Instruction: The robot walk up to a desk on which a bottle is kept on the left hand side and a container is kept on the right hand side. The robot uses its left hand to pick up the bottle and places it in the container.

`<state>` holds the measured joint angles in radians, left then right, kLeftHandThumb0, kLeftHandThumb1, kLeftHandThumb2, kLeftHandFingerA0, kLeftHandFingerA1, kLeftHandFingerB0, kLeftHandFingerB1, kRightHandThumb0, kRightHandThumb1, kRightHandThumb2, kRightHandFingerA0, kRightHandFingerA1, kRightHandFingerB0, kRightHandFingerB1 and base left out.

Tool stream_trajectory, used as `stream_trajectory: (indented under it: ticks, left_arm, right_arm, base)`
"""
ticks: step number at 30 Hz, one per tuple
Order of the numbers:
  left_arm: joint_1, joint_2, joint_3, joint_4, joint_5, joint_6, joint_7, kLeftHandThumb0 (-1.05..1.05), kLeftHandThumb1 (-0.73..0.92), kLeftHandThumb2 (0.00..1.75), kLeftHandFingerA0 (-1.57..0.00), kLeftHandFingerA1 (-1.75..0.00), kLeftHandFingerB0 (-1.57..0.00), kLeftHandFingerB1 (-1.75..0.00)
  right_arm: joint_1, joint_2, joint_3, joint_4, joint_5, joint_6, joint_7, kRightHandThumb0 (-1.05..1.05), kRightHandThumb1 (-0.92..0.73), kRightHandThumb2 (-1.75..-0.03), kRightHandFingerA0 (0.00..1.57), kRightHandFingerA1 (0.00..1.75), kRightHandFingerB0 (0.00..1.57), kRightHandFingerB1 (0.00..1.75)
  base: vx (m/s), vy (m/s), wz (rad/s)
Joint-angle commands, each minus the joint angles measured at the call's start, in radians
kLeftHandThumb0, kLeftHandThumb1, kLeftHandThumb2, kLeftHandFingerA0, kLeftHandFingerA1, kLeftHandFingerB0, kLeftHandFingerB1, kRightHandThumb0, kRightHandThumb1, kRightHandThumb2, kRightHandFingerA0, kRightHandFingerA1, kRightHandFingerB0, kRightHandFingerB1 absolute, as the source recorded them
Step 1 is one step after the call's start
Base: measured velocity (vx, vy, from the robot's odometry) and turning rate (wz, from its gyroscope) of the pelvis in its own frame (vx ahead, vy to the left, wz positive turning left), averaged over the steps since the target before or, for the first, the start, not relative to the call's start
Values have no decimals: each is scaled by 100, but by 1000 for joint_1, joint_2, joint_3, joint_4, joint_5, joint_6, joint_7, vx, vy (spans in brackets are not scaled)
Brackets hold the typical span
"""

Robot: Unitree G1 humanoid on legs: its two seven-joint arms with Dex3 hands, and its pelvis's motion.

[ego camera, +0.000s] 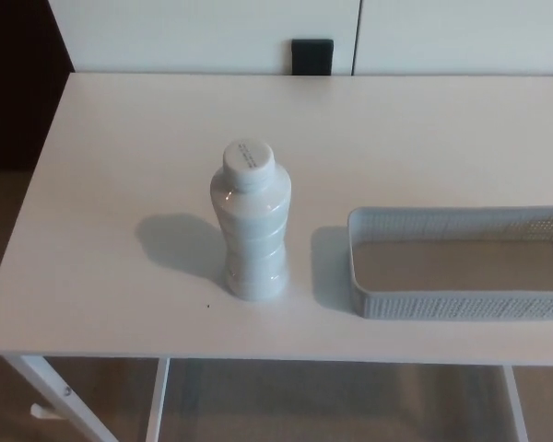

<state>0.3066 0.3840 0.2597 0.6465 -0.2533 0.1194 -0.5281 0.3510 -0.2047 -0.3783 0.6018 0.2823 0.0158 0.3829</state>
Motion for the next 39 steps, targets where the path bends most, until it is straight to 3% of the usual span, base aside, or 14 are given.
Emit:
stream_trajectory:
  ticks: [1,9,10,11,13,17,19,20,23,24,27,31,32,39]
  left_arm:
    - [4,16,8,-6,3,8,-5,-41,59,75,-57,-53,-40,-46]
    - [1,16,44,-4,-30,28,-6,-39,58,75,-56,-53,-41,-47]
    - [-4,17,72,4,-52,41,5,-27,66,59,-45,-46,-36,-38]
    - [-9,16,95,10,-68,52,13,-27,66,59,-45,-46,-36,-38]
    - [-53,54,188,82,-122,49,6,-27,61,58,-30,-46,-12,-29]
    - [-101,106,334,79,-173,30,77,-38,57,58,-25,-44,-14,-28]
    - [-122,132,401,13,-188,-7,101,-43,55,58,-18,-32,-11,-25]
    - [-125,134,425,-58,-198,-25,98,-44,37,75,0,-42,0,-29]
    - [-118,123,455,-237,-187,-51,102,-50,37,73,-2,-38,-1,-25]
    - [-110,100,444,-374,-190,-47,107,-47,52,58,-7,-26,-3,-20]
    - [-95,71,425,-571,-229,3,88,-41,51,62,0,-17,-1,-15]
    - [-110,36,355,-716,-261,46,66,-47,55,58,-1,-26,0,-16]
    - [-130,20,306,-748,-259,73,66,-53,37,74,0,-29,0,-16]
    - [-239,-27,75,-742,-121,72,44,-45,32,70,0,-27,0,-19]
  right_arm:
    - [-1,-15,0,9,-2,-15,1,-38,-44,-53,57,62,37,46]
    - [19,-2,8,-62,0,28,-18,-38,-42,-53,58,63,38,47]
    - [14,-3,9,-48,-2,20,-14,-39,-43,-53,60,63,37,46]
    - [11,-4,10,-38,-3,15,-11,-39,-43,-53,60,63,37,46]
    - [7,-7,10,-35,-2,15,-13,-39,-46,-54,59,62,37,46]
    - [4,-8,0,-32,22,28,7,-37,-46,-54,57,65,36,47]
    - [-9,-13,1,-6,15,12,9,-36,-47,-54,57,63,36,47]
    - [-7,-14,5,-11,9,13,7,-39,-49,-55,56,62,37,46]
    - [-4,-13,10,-24,6,29,2,-38,-46,-54,56,62,37,46]
    - [0,-9,10,-34,8,27,2,-40,-44,-53,58,64,39,48]
    - [7,-2,19,-50,3,29,-3,-40,-45,-54,56,63,37,48]
    - [0,0,18,-53,3,36,-14,-39,-46,-54,58,64,37,48]
    - [-4,-3,20,-50,-1,31,-15,-38,-48,-54,58,64,38,48]
    - [5,-2,31,-111,5,63,-8,-41,-45,-54,59,64,38,48]
  base:
    - [0,0,0]
    - [0,0,0]
    - [0,0,0]
    - [0,0,0]
    - [0,0,0]
    - [0,0,0]
    - [0,0,0]
    - [0,0,0]
    - [0,0,0]
    - [0,0,0]
    - [0,0,0]
    - [0,0,0]
    - [0,0,0]
    - [0,0,0]
